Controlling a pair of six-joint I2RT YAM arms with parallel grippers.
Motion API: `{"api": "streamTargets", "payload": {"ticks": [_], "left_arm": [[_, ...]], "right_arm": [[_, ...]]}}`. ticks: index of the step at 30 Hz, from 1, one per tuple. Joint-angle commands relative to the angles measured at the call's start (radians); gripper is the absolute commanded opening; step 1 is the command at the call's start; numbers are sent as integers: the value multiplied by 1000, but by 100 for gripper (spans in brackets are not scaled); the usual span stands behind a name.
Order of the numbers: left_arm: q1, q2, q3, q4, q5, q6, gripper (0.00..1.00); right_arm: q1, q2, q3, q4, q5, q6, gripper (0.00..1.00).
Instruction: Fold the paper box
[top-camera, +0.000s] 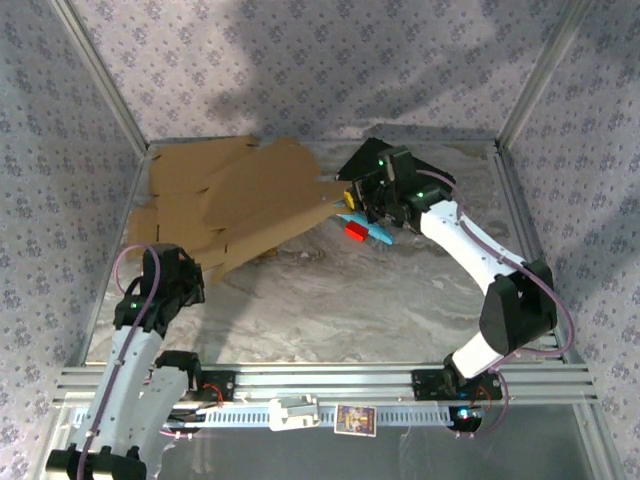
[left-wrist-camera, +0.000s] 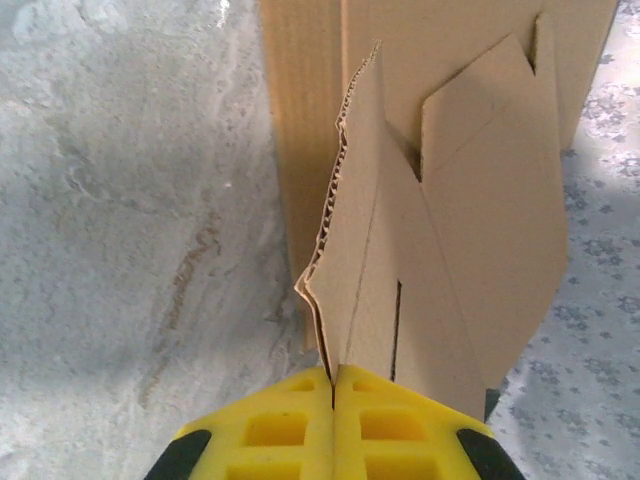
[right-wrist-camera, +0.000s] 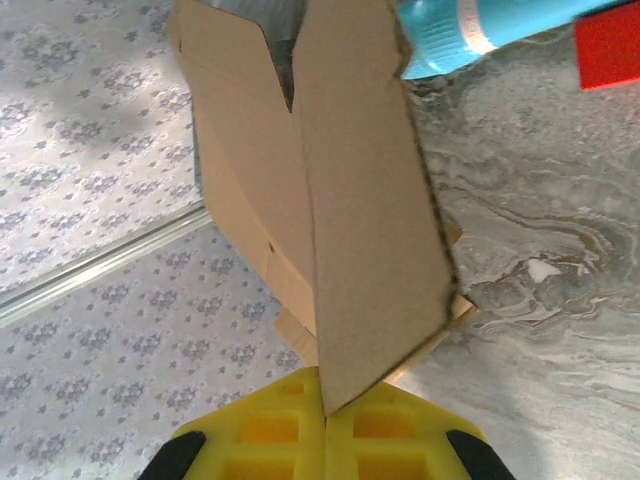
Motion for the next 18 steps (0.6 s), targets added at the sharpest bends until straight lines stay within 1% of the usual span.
{"api": "streamTargets", "payload": {"ticks": [1,3,5,6,8,11,13,14,16,18], "left_arm": [[-37,13,80,-14,-90,-99,0],[-74,23,118,-19,-146,-162,0],[-108,33,142,-19,-194,-212,0],[-127,44,152,-7,-214,-234,0],[-156,65,171,6,-237,-265,0],[-195,98,196,31,-264,-282,0],[-213,116,213,36,-269,-286,0],[-220,124,217,39,-270,-288,0],[-230,131,222,47,-272,-296,0],[-235,133,224,49,-276,-297,0]], "right_arm": [[-11,-17,82,-113,7,-61,22],[-5,-70,95,-180,78,-74,45],[4,-130,110,-295,164,-84,61],[11,-164,107,-326,204,-82,65],[27,-233,67,-328,246,-57,69],[86,-320,-43,-300,255,38,70],[163,-357,-128,-238,258,142,70],[217,-373,-190,-168,275,196,70],[339,-379,-277,-49,351,297,70],[431,-353,-339,86,419,368,72]]}}
